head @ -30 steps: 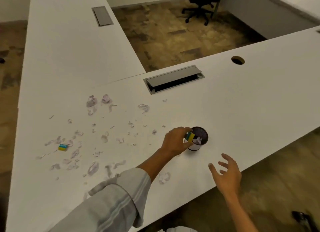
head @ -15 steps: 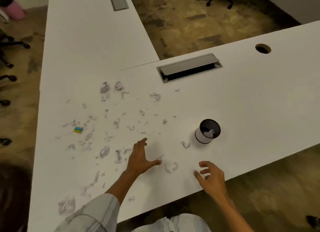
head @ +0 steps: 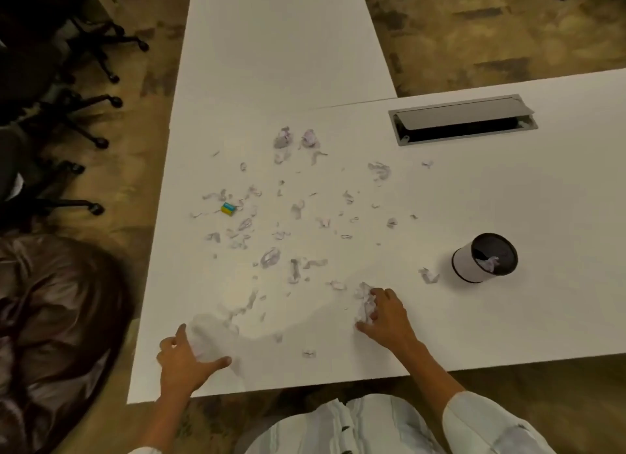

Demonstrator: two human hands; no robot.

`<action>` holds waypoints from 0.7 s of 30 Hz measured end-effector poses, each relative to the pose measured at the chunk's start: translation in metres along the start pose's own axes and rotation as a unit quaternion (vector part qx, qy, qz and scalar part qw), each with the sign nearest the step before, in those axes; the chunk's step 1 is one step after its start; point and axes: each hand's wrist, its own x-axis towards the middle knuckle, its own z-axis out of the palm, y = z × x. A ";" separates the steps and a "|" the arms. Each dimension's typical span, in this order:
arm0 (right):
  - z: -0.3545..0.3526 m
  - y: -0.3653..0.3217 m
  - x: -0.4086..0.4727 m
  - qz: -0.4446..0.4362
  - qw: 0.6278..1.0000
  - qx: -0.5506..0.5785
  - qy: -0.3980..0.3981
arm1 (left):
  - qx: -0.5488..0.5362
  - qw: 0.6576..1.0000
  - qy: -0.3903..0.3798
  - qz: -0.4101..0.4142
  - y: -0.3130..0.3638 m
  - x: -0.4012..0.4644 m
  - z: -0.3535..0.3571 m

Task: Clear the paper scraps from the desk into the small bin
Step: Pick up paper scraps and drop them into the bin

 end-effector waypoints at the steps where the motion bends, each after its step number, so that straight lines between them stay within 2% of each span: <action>1: 0.004 -0.008 0.002 -0.009 1.000 0.006 -0.007 | -0.020 1.000 0.001 -0.015 -0.002 0.001 0.000; 3: 0.014 -0.024 0.004 -0.046 0.998 0.028 -0.023 | -0.061 0.998 0.012 -0.022 0.000 0.004 0.002; 7: 0.028 -0.051 0.003 -0.092 0.993 0.031 -0.064 | -0.118 0.992 0.030 0.020 0.009 0.012 0.007; 10: 0.024 -0.049 0.002 -0.084 0.995 0.048 0.003 | -0.190 0.981 0.035 0.037 0.020 0.013 0.008; 13: 0.006 -0.032 0.006 -0.052 0.995 0.046 0.066 | -0.239 0.966 0.030 0.098 0.031 0.011 0.009; 17: -0.010 -0.021 0.020 -0.035 0.997 -0.020 0.071 | -0.162 0.978 0.020 0.131 0.029 0.016 0.011; 21: 0.005 -0.041 0.024 -0.102 0.990 -0.093 -0.042 | -0.082 0.983 -0.066 0.149 0.031 0.021 0.017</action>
